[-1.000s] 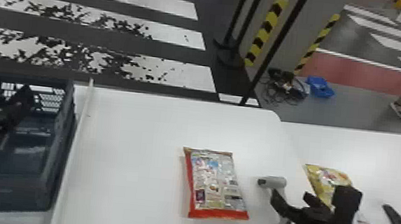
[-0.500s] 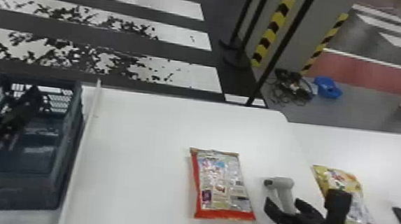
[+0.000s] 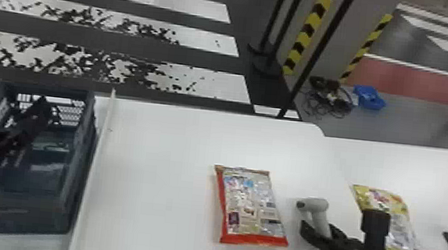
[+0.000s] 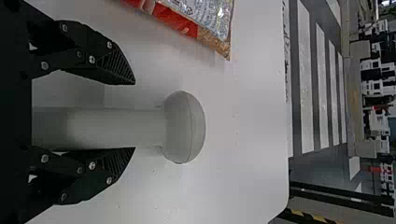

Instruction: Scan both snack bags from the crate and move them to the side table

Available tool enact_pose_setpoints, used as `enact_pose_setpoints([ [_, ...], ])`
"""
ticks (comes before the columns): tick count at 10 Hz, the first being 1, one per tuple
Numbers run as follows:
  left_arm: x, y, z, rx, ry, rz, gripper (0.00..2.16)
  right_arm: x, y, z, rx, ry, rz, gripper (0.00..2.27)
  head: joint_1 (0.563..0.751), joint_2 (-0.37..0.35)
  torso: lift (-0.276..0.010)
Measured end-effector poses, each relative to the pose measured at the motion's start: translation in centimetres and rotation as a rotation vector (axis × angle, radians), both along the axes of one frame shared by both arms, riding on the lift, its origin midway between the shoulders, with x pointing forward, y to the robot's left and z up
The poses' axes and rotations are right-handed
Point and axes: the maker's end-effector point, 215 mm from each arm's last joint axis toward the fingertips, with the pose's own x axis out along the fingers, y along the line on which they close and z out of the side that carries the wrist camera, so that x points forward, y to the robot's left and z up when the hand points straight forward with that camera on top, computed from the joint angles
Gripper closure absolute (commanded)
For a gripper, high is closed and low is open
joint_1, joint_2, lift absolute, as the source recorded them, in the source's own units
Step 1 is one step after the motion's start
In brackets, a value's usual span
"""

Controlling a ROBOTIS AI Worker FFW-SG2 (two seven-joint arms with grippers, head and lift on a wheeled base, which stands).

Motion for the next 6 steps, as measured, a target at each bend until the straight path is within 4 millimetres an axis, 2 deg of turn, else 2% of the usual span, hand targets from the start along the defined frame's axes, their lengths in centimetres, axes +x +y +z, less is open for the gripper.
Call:
enact_pose_setpoints([
  [2, 0.0, 0.0, -0.1, -0.002, 0.002, 0.002, 0.04, 0.1, -0.2, 0.9, -0.018, -0.016, -0.006, 2.24, 0.695, -0.284, -0.095],
  [5, -0.1, 0.1, 0.1, -0.001, -0.003, 0.002, 0.04, 0.1, -0.6, 5.0, -0.057, -0.079, -0.039, 2.24, 0.695, -0.288, -0.095],
  [6, -0.2, 0.1, 0.1, -0.001, -0.004, 0.002, 0.04, -0.6, -0.2, 6.1, -0.038, -0.059, -0.065, 2.24, 0.695, -0.289, -0.095],
])
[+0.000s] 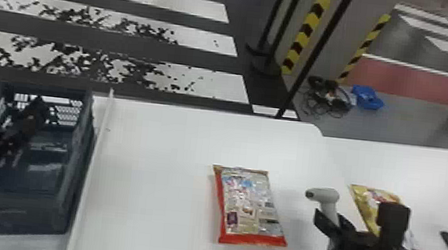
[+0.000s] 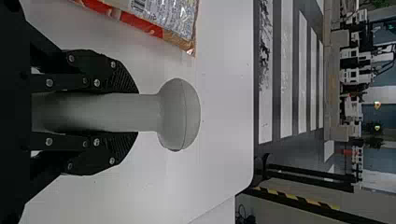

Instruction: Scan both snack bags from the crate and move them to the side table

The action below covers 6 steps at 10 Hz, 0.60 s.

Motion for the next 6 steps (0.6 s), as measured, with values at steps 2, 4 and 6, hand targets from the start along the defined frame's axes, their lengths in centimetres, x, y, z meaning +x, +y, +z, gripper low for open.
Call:
enact_pose_setpoints([
  [2, 0.0, -0.2, 0.0, -0.001, -0.001, -0.004, 0.04, -2.1, 3.4, 1.1, 0.053, 0.036, -0.015, 2.24, 0.695, -0.258, -0.095],
  [4, 0.0, -0.3, 0.3, -0.002, -0.010, -0.010, 0.04, -3.1, 6.8, 1.0, 0.122, 0.024, -0.016, 2.24, 0.695, -0.227, -0.095],
  [6, -0.1, -0.2, 0.6, -0.003, -0.015, -0.014, 0.04, -3.3, 9.5, 1.8, 0.160, 0.003, -0.014, 2.24, 0.695, -0.191, -0.095],
])
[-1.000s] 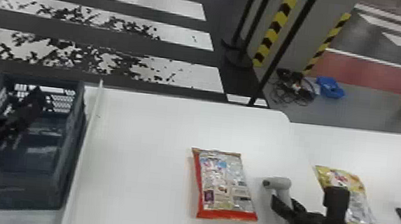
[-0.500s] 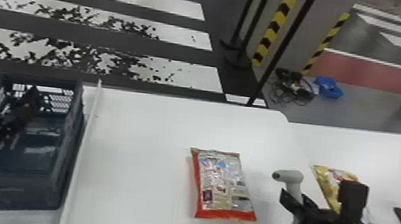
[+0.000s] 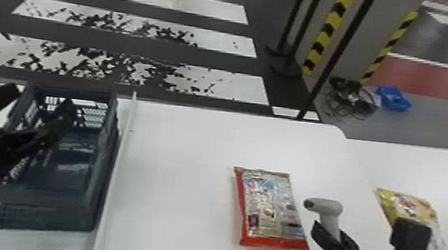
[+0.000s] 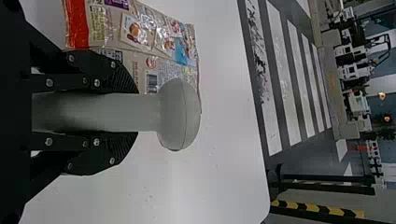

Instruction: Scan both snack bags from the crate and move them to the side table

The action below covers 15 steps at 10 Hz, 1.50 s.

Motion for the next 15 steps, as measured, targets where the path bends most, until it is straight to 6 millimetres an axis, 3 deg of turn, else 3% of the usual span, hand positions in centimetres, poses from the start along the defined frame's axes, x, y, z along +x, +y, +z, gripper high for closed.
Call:
enact_pose_setpoints([
  [4, -0.2, 0.1, 0.4, -0.004, -0.011, -0.001, 0.04, -0.7, 3.5, -0.8, 0.061, 0.018, 0.018, 2.24, 0.695, -0.143, -0.095],
  [6, -0.2, 0.1, 0.4, -0.009, -0.013, 0.001, 0.04, -0.4, 3.3, -1.5, 0.063, 0.014, 0.011, 2.24, 0.695, -0.139, -0.095],
  [10, -0.7, 0.0, 0.5, -0.009, -0.013, 0.002, 0.04, 2.0, -4.5, -1.5, 0.016, 0.007, -0.066, 2.24, 0.695, -0.232, -0.095],
  [13, -0.8, 0.0, 0.3, -0.005, -0.010, 0.004, 0.04, 3.5, -9.8, -3.2, -0.014, 0.015, -0.092, 2.24, 0.695, -0.289, -0.095],
  [15, -0.8, 0.0, 0.2, -0.009, -0.009, 0.009, 0.04, 4.0, -11.0, -5.2, -0.019, 0.020, -0.091, 2.25, 0.695, -0.307, -0.095],
])
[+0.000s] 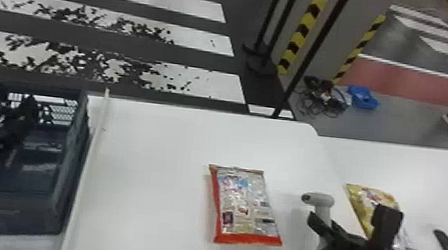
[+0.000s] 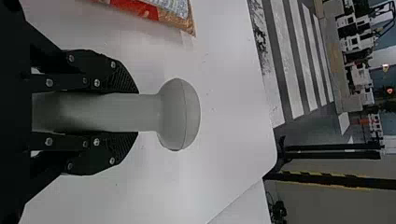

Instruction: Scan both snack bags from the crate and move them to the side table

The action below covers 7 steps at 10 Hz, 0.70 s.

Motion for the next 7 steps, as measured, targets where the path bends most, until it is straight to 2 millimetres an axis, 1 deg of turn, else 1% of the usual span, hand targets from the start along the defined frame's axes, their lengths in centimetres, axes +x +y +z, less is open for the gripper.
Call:
enact_pose_setpoints([
  [1, 0.0, 0.1, 0.0, -0.002, -0.001, 0.002, 0.04, 0.2, 0.2, -0.7, 0.000, -0.007, 0.012, 2.24, 0.695, -0.306, -0.095],
  [2, 0.0, 0.1, 0.1, -0.002, -0.003, 0.004, 0.04, 0.6, 0.8, -1.4, -0.009, -0.017, 0.028, 2.14, 0.695, -0.299, -0.095],
  [3, 0.0, 0.2, 0.2, -0.002, -0.005, 0.006, 0.04, 0.9, 1.3, -1.8, -0.020, -0.028, 0.042, 1.77, 0.695, -0.289, -0.095],
  [4, 0.1, 0.3, 0.3, -0.003, -0.006, 0.008, 0.04, 1.2, 1.6, -1.8, -0.031, -0.048, 0.051, 1.57, 0.695, -0.282, -0.095],
  [5, 0.1, 0.4, 0.3, -0.002, -0.006, 0.009, 0.04, 1.4, 1.7, -1.8, -0.045, -0.064, 0.058, 0.69, 0.695, -0.279, -0.095],
  [6, 0.1, 0.4, 0.2, -0.002, -0.006, 0.010, 0.04, 1.5, 1.6, -1.8, -0.060, -0.074, 0.063, 0.03, 0.695, -0.278, -0.095],
  [7, 0.1, 0.5, 0.3, -0.001, -0.007, 0.010, 0.04, 1.5, 1.6, -1.6, -0.072, -0.086, 0.067, 0.00, 0.695, -0.278, -0.095],
])
